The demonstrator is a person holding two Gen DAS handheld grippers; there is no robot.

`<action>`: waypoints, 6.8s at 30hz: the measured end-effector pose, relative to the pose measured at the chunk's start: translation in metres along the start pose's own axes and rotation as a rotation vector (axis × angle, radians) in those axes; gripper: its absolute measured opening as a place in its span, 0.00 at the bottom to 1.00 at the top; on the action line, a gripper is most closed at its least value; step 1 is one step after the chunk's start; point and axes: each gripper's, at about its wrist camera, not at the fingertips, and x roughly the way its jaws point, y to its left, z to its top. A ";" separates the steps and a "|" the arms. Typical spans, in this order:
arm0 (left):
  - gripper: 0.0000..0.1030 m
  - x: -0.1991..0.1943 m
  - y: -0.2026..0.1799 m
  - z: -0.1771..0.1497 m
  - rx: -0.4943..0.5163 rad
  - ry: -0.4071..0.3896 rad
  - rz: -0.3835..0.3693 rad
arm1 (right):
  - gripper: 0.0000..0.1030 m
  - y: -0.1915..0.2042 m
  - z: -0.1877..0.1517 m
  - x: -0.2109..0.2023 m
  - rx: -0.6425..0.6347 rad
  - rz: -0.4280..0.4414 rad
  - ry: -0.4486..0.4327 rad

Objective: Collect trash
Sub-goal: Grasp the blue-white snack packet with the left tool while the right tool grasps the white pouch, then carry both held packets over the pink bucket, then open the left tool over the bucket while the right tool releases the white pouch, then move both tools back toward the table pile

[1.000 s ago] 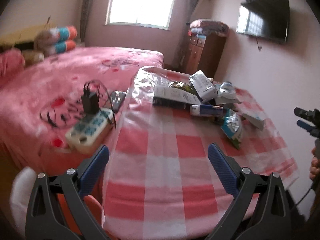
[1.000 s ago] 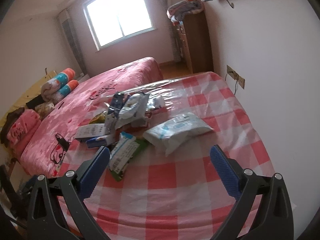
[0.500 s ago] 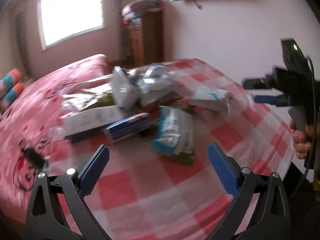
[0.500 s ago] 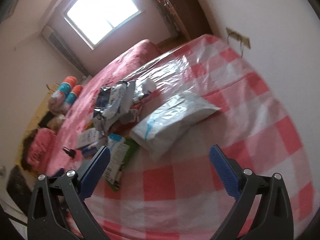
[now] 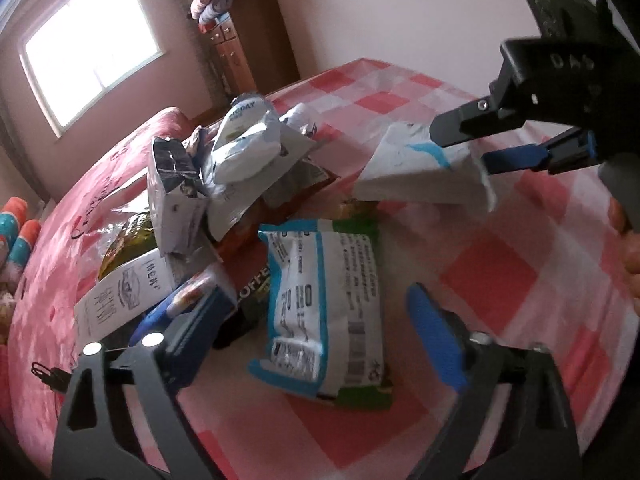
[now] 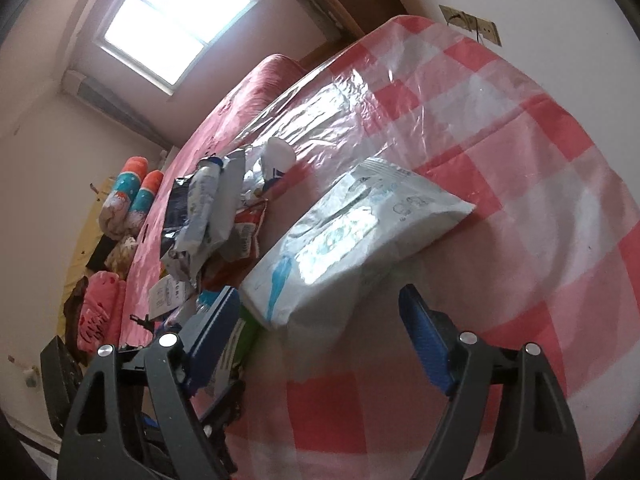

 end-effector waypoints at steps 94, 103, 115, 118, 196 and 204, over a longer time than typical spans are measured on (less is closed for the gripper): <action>0.38 -0.180 0.197 -0.389 -1.116 0.154 0.360 | 0.30 0.350 -0.344 0.107 -1.171 0.428 0.506; 0.51 -0.165 0.197 -0.408 -1.139 0.197 0.355 | 0.59 0.340 -0.362 0.124 -1.181 0.423 0.620; 0.68 -0.189 0.194 -0.393 -1.084 0.144 0.418 | 0.75 0.339 -0.296 0.083 -1.015 0.454 0.433; 0.68 -0.194 0.185 -0.391 -1.084 0.134 0.386 | 0.75 0.339 -0.279 0.063 -0.986 0.466 0.374; 0.71 -0.357 0.053 -0.044 -0.854 -0.732 -0.240 | 0.91 0.087 -0.051 -0.116 -0.327 0.310 -0.282; 0.71 -0.191 -0.003 -0.054 -0.888 -0.260 -0.396 | 0.92 0.031 -0.027 -0.130 -0.222 0.211 -0.336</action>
